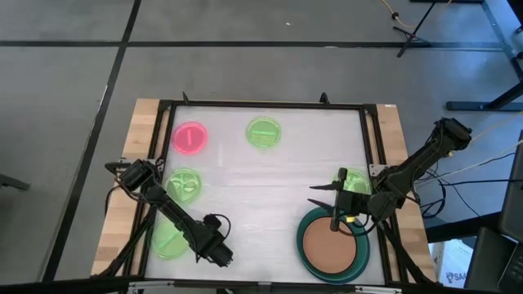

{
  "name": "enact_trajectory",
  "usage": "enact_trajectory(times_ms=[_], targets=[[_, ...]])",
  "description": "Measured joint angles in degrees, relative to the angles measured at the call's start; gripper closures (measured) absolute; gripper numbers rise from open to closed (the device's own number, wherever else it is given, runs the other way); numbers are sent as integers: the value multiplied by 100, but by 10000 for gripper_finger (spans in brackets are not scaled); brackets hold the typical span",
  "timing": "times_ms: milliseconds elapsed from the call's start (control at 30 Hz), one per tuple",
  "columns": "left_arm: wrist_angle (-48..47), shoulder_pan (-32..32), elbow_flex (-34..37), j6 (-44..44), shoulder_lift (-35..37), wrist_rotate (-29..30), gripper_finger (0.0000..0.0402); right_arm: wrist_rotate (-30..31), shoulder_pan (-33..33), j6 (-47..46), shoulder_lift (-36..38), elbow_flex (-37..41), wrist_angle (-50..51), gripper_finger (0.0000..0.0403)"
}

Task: Stack plastic plates
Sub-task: Stack the green plate on top of the orange plate

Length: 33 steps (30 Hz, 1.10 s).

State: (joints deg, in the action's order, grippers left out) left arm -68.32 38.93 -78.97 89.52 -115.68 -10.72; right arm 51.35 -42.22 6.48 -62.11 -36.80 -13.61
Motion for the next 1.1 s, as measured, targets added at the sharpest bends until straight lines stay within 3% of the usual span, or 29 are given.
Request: enact_trajectory(times_ms=[200,767,1100], targets=[[-579,101,-348,161,2,-31,304,-2,-13,-13,0,0,128,242],[249,235,270,442,2,-309,304,-1,-13,-2,0,0,133,242],[409,238,380,-395,11,-234,306,-2,-13,-15,0,0,131,242]])
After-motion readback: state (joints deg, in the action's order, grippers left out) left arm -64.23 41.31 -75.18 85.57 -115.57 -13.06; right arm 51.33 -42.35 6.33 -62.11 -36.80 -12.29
